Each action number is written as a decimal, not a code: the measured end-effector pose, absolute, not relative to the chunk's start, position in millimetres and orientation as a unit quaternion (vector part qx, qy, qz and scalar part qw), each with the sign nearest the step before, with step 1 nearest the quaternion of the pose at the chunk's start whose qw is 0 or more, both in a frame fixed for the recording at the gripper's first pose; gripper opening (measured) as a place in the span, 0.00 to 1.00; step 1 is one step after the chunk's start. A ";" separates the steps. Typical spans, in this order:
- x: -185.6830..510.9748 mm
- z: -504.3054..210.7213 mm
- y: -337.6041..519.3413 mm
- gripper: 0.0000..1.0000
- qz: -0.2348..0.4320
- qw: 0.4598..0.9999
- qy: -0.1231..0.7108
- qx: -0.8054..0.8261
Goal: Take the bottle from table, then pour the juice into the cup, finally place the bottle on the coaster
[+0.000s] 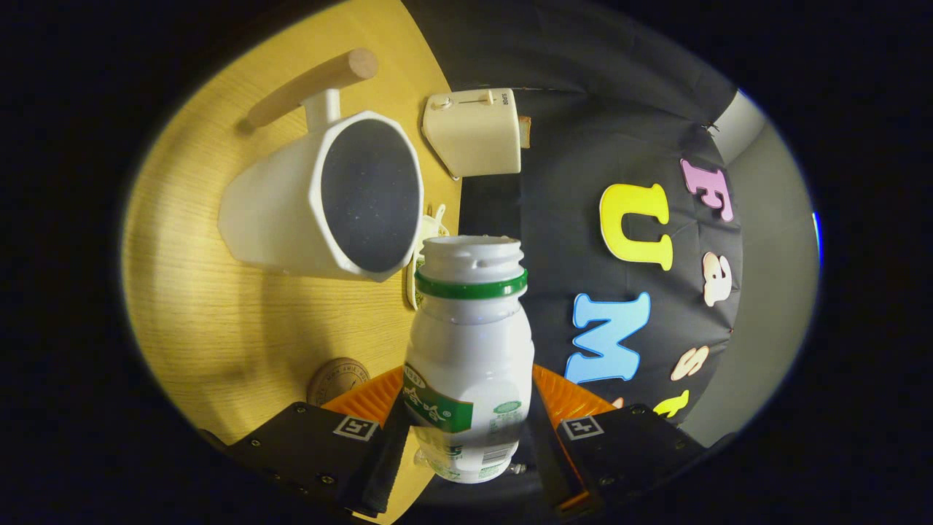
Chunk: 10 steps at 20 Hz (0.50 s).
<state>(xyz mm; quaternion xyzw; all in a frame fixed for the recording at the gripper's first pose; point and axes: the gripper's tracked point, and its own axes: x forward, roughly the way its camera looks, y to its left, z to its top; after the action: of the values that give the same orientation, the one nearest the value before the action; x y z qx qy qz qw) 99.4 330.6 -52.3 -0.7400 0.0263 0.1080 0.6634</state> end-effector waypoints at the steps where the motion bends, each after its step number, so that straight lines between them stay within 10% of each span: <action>1: 100.7 -51.3 330.2 0.76 0.105 0.661 0.025 -0.743; 10: 102.5 -40.5 334.2 0.76 0.099 0.648 0.016 -0.755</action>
<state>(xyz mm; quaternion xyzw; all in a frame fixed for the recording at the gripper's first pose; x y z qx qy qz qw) 102.5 334.2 -40.5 -0.7552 0.0161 0.0989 0.6478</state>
